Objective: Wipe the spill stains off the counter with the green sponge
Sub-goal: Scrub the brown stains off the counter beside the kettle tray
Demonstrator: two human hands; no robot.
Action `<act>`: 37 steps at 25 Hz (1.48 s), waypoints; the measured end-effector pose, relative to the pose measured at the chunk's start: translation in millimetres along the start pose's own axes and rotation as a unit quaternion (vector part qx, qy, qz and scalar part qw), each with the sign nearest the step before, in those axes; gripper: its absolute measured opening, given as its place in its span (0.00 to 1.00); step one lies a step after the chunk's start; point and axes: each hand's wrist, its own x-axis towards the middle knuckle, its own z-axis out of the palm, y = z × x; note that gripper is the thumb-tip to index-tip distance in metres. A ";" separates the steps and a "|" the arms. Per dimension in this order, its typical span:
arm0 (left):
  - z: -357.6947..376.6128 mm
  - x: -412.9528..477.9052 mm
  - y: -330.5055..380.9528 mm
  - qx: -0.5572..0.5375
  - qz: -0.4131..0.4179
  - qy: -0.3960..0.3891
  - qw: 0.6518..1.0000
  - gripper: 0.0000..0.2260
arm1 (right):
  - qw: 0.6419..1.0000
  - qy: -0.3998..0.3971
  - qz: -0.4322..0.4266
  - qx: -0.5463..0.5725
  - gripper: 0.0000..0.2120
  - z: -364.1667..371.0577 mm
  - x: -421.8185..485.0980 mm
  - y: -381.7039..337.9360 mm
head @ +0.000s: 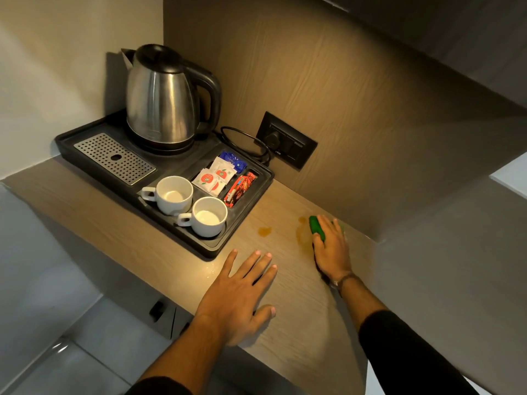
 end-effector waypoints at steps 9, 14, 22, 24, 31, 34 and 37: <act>-4.8 0.1 1.2 0.000 -0.002 -0.014 1.000 0.35 | 0.999 -0.027 -0.029 0.006 0.25 -3.1 14.8 -1.0; -7.4 0.2 1.6 -0.004 -0.002 -0.022 1.000 0.35 | 0.979 -0.086 -0.184 0.008 0.26 6.1 -35.3 10.2; -10.2 1.5 2.1 -0.020 -0.002 -0.031 0.999 0.35 | 0.978 -0.092 -0.186 -0.005 0.27 13.5 -20.8 -8.3; -10.3 1.1 1.6 -0.021 0.000 -0.031 0.999 0.35 | 0.963 -0.117 -0.243 -0.010 0.27 3.1 -34.7 13.4; -9.4 1.1 3.2 -0.010 -0.002 -0.032 0.999 0.35 | 0.966 -0.140 -0.215 0.015 0.26 31.5 10.1 -55.6; -9.0 1.0 3.2 -0.007 -0.004 -0.027 1.000 0.35 | 0.951 -0.152 -0.269 0.023 0.26 19.0 -10.4 -16.1; -8.8 1.0 3.0 -0.002 -0.002 -0.028 1.000 0.35 | 0.966 -0.136 -0.213 0.046 0.25 8.9 9.8 -19.0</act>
